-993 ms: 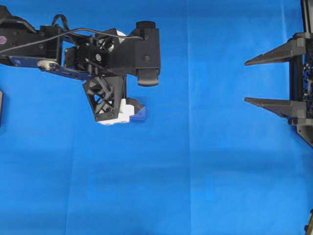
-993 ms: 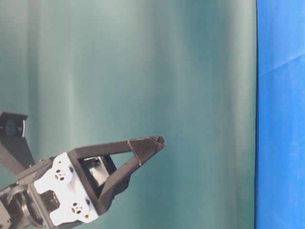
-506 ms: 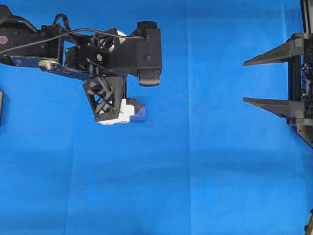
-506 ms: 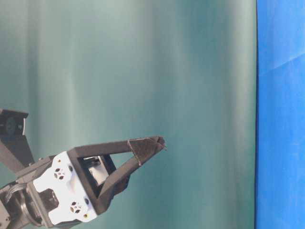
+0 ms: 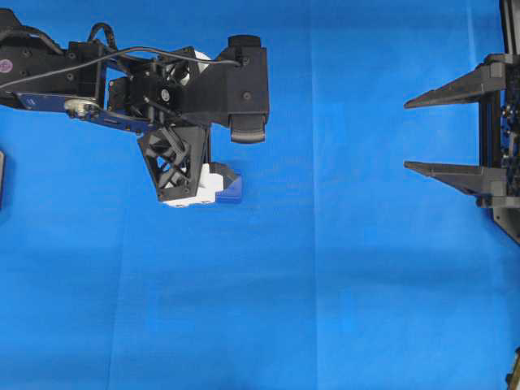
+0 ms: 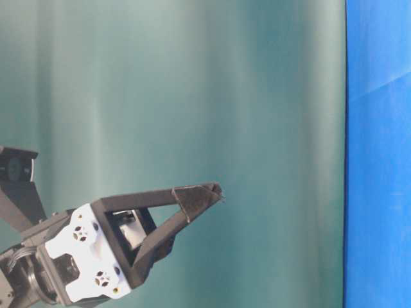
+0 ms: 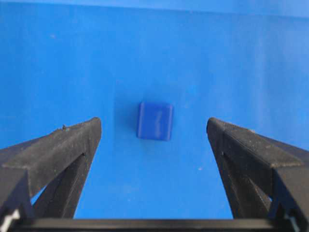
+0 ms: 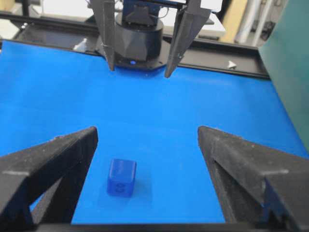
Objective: Handover the blue block to the right arm after grasping it with the left arm, then place it in the designated position.
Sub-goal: 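Lower the left gripper around the blue cube and close on it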
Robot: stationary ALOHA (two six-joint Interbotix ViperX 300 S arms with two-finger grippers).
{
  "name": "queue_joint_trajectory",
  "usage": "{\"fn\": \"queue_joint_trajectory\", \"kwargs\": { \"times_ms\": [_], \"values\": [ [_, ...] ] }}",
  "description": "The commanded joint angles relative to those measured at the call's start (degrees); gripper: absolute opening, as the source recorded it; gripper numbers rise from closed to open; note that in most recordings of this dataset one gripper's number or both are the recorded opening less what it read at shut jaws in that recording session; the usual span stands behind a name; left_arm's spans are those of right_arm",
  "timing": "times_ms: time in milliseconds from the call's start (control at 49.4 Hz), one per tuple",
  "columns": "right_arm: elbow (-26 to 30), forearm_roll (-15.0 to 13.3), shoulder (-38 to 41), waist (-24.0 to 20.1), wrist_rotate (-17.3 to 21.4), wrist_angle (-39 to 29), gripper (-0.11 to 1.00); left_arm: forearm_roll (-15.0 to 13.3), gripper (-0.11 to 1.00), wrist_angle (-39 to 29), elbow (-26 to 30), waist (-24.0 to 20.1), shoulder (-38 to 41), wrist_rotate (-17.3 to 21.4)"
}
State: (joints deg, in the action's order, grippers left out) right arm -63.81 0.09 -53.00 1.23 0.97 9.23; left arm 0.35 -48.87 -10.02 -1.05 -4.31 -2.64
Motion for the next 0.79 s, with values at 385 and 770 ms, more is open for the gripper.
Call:
{"fn": "queue_joint_trajectory", "kwargs": {
  "times_ms": [385,770],
  "values": [
    [1.6,0.2,0.4,0.2,0.1,0.2,0.98,0.1,0.93,4.9,-2.6,0.1,0.1,-0.4],
    [1.6,0.3,1.0,0.2,0.1,0.4,0.98,0.1,0.93,14.3,-9.9,0.1,6.3,-0.4]
  ]
}}
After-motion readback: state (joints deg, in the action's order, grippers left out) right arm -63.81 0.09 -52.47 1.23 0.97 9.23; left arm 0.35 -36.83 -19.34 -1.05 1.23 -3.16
